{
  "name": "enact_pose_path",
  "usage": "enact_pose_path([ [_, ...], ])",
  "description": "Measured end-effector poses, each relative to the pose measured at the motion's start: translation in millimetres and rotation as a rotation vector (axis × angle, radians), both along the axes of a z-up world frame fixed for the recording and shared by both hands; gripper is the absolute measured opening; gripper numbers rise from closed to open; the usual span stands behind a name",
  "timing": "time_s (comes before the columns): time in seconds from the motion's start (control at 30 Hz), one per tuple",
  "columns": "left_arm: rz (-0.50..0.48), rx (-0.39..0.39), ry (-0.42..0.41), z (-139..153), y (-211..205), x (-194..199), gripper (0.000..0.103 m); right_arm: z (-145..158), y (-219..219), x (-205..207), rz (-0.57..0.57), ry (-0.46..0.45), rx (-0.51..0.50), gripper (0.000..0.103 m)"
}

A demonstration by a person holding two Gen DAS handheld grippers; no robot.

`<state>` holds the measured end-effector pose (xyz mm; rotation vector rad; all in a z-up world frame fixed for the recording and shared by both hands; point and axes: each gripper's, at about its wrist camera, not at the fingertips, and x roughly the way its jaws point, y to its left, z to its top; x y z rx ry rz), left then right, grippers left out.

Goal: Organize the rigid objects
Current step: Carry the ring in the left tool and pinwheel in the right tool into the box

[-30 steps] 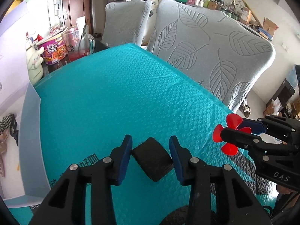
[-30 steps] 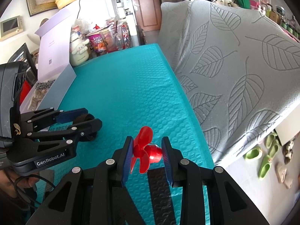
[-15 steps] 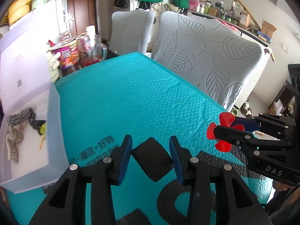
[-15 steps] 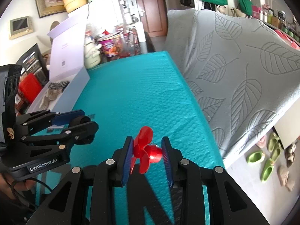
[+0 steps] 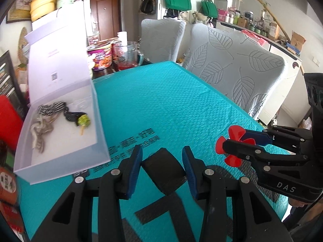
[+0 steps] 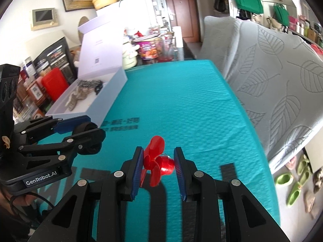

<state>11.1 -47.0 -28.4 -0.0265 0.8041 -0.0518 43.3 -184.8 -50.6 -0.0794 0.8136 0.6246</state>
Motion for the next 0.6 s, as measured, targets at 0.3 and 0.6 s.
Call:
enact_pose_path([
  [0.3,0.083,-0.011,-0.017,1.7,30.4,-31.8,0.041,-1.8,31.9,-16.8,0.078,0.000,-0.005,0.030],
  [0.6,0.166,-0.014,-0.037,3.5,64.1,-64.5,0.041,-1.0,71.1,-38.9,0.157,-0.010,-0.005,0.030],
])
